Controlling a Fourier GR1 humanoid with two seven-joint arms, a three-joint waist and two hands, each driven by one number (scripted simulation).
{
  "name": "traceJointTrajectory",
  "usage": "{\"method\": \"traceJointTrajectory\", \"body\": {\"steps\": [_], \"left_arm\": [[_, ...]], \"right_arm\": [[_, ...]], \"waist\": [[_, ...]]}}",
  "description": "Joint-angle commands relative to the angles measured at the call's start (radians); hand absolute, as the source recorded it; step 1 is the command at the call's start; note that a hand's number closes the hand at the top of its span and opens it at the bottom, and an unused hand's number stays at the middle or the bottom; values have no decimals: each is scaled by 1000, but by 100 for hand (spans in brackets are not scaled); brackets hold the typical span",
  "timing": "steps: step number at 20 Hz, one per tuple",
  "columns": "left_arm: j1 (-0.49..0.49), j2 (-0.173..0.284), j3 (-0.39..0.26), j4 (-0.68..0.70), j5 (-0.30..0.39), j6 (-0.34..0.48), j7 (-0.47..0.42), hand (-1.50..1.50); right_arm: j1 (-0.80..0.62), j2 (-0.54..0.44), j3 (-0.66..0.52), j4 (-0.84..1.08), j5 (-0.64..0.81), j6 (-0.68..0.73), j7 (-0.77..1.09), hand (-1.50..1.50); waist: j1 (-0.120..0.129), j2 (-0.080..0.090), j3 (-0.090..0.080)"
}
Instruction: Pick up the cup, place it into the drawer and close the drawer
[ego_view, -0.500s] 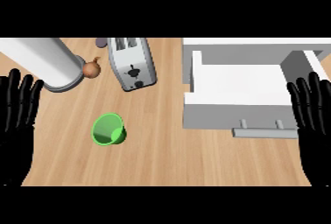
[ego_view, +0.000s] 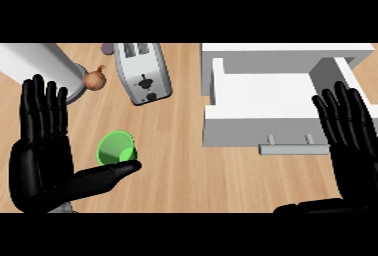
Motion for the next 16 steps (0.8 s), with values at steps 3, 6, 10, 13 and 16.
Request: {"method": "traceJointTrajectory", "body": {"steps": [3, 6, 10, 13, 16], "left_arm": [[-16, -14, -78, 85, 39, 164, -37, -150], [-54, -14, -186, 81, -5, 260, 13, -150], [-113, -15, -77, 93, 2, 195, 54, -150], [-116, -15, -77, 136, 30, 213, 11, -150], [-123, -15, -136, 178, 10, 294, -11, -150]], "right_arm": [[18, -15, -27, -7, -53, 48, 23, -150], [-114, -4, -37, 67, -32, 13, 65, -150], [-109, 19, -31, 49, -16, -3, 80, -150], [-51, 21, -11, 45, -3, 31, 41, -150], [-9, 4, -33, 1, -40, 63, 51, -150]], "waist": [[1, -1, -3], [4, -1, -3], [4, -1, -3], [3, -1, -3], [1, -2, -3]]}}
